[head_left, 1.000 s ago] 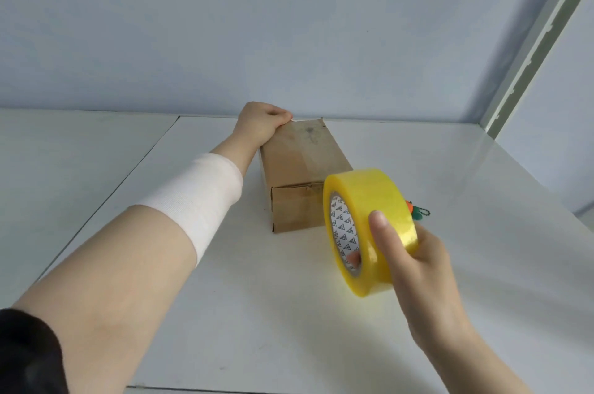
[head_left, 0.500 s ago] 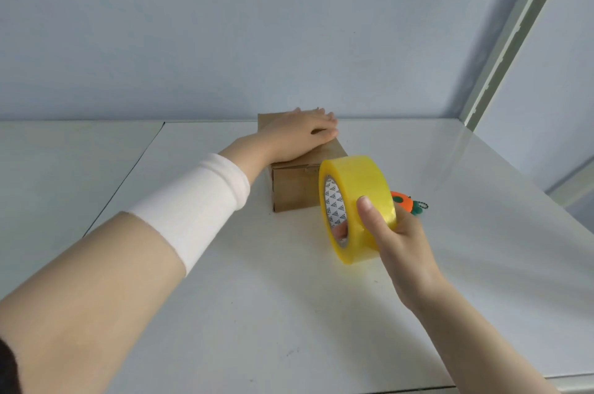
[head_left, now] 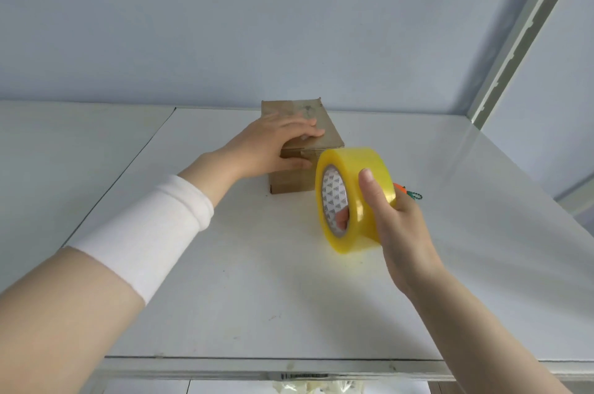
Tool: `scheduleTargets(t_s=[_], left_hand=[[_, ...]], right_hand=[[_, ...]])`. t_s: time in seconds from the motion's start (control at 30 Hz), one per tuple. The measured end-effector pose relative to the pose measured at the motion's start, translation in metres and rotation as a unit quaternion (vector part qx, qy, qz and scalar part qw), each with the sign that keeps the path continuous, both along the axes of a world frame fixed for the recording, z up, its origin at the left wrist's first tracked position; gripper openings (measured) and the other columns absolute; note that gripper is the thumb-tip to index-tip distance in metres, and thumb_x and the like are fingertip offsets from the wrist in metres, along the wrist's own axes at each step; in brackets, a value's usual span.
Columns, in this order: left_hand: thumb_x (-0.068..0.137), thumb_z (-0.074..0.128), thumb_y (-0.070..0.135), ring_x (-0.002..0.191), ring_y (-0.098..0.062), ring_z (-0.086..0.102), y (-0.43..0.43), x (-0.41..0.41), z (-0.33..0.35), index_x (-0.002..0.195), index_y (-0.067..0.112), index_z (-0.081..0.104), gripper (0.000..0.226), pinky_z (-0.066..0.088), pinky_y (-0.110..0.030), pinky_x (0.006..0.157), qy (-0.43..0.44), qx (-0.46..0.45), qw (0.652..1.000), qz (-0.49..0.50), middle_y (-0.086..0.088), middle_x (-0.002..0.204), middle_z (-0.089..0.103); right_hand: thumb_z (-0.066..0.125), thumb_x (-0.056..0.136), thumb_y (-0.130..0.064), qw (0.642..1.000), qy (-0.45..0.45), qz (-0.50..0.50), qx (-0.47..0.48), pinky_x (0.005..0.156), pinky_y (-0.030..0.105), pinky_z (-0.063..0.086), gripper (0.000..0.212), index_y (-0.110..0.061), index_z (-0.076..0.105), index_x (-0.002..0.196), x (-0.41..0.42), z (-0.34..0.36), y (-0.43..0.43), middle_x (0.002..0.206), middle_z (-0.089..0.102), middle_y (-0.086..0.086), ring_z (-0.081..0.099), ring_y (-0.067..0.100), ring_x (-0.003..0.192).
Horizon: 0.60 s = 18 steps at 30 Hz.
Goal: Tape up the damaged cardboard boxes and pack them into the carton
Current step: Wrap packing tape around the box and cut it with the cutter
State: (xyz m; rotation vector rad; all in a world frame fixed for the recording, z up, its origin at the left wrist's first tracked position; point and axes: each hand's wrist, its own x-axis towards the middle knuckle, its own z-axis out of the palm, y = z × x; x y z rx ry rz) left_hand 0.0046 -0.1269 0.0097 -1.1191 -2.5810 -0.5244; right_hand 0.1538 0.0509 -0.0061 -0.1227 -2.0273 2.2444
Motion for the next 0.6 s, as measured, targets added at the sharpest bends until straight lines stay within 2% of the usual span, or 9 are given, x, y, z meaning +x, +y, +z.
scheduleTargets(t_s=[0.1, 0.17, 0.23, 0.3, 0.37, 0.43, 0.5, 0.53, 0.6], left_hand=[[0.079, 0.071, 0.035, 0.138, -0.014, 0.029, 0.000, 0.002, -0.003, 0.134, 0.026, 0.049, 0.060, 0.011, -0.026, 0.111, -0.040, 0.014, 0.999, 0.013, 0.003, 0.148, 0.038], [0.074, 0.076, 0.034, 0.141, -0.016, 0.023, -0.002, 0.006, -0.008, 0.132, 0.027, 0.051, 0.064, 0.010, -0.035, 0.116, -0.089, 0.079, 0.991, 0.057, 0.001, 0.149, 0.034], [0.069, 0.081, 0.032, 0.138, -0.017, 0.028, -0.005, 0.009, -0.013, 0.126, 0.026, 0.056, 0.063, 0.018, -0.026, 0.112, -0.090, 0.142, 0.982, 0.082, 0.000, 0.144, 0.040], [0.067, 0.082, 0.030, 0.133, -0.013, 0.037, -0.005, 0.013, -0.013, 0.122, 0.024, 0.061, 0.060, 0.023, -0.019, 0.109, -0.074, 0.149, 0.983, 0.080, 0.002, 0.137, 0.049], [0.067, 0.082, 0.028, 0.122, -0.009, 0.047, -0.004, 0.016, -0.003, 0.117, 0.022, 0.065, 0.053, 0.025, -0.006, 0.102, -0.072, 0.161, 0.982, 0.074, 0.006, 0.126, 0.057], [0.069, 0.081, 0.031, 0.104, -0.003, 0.057, -0.003, 0.019, 0.018, 0.105, 0.026, 0.069, 0.039, 0.033, 0.000, 0.088, -0.091, 0.194, 0.973, 0.080, 0.014, 0.107, 0.064], [0.071, 0.077, 0.040, 0.085, 0.003, 0.059, -0.002, 0.021, 0.044, 0.090, 0.037, 0.068, 0.022, 0.041, -0.001, 0.073, -0.109, 0.176, 0.973, 0.099, 0.024, 0.088, 0.063], [0.072, 0.074, 0.045, 0.079, 0.004, 0.059, -0.001, 0.022, 0.058, 0.084, 0.041, 0.066, 0.015, 0.045, -0.004, 0.067, -0.121, 0.145, 0.976, 0.105, 0.024, 0.084, 0.063], [0.077, 0.066, 0.052, 0.076, -0.002, 0.061, 0.002, 0.021, 0.081, 0.086, 0.039, 0.065, 0.016, 0.052, -0.014, 0.058, -0.167, 0.078, 0.976, 0.114, 0.015, 0.089, 0.064]], right_hand=[[0.058, 0.066, -0.057, 1.000, -0.008, 0.011, 0.001, 0.050, 0.019, 0.052, 0.042, -0.018, 0.068, 0.074, 0.002, 0.004, 0.002, 0.062, 0.070, 0.002, 0.067, 0.010, 0.056], [0.058, 0.075, -0.052, 1.000, -0.012, 0.020, 0.008, 0.050, 0.017, 0.052, 0.035, -0.018, 0.065, 0.076, 0.003, 0.007, 0.003, 0.061, 0.070, -0.001, 0.066, 0.007, 0.055], [0.057, 0.075, -0.052, 0.999, -0.008, 0.035, 0.018, 0.052, 0.018, 0.053, 0.040, -0.015, 0.064, 0.087, 0.004, 0.009, 0.003, 0.062, 0.071, 0.000, 0.067, 0.007, 0.057], [0.055, 0.069, -0.056, 0.998, -0.005, 0.053, 0.018, 0.054, 0.021, 0.054, 0.051, -0.011, 0.064, 0.093, 0.006, 0.012, 0.006, 0.066, 0.071, 0.003, 0.067, 0.011, 0.059], [0.058, 0.069, -0.051, 0.998, 0.004, 0.068, -0.012, 0.053, 0.023, 0.055, 0.045, -0.012, 0.064, 0.090, 0.008, 0.022, 0.011, 0.069, 0.072, 0.004, 0.068, 0.015, 0.061], [0.070, 0.071, -0.040, 0.995, 0.034, 0.090, -0.040, 0.051, 0.024, 0.054, 0.034, -0.009, 0.067, 0.085, 0.008, 0.040, 0.017, 0.071, 0.072, 0.007, 0.067, 0.017, 0.061], [0.065, 0.072, -0.027, 0.987, 0.069, 0.128, -0.069, 0.047, 0.023, 0.052, 0.020, -0.008, 0.071, 0.074, 0.005, 0.065, 0.024, 0.067, 0.071, 0.007, 0.066, 0.016, 0.056], [0.059, 0.070, -0.024, 0.980, 0.079, 0.157, -0.090, 0.047, 0.024, 0.053, 0.021, -0.009, 0.074, 0.069, 0.001, 0.077, 0.029, 0.066, 0.071, 0.005, 0.066, 0.015, 0.055], [0.060, 0.066, -0.018, 0.969, 0.087, 0.204, -0.108, 0.056, 0.028, 0.057, 0.018, -0.012, 0.077, 0.067, -0.011, 0.105, 0.033, 0.071, 0.072, 0.004, 0.068, 0.016, 0.058]])
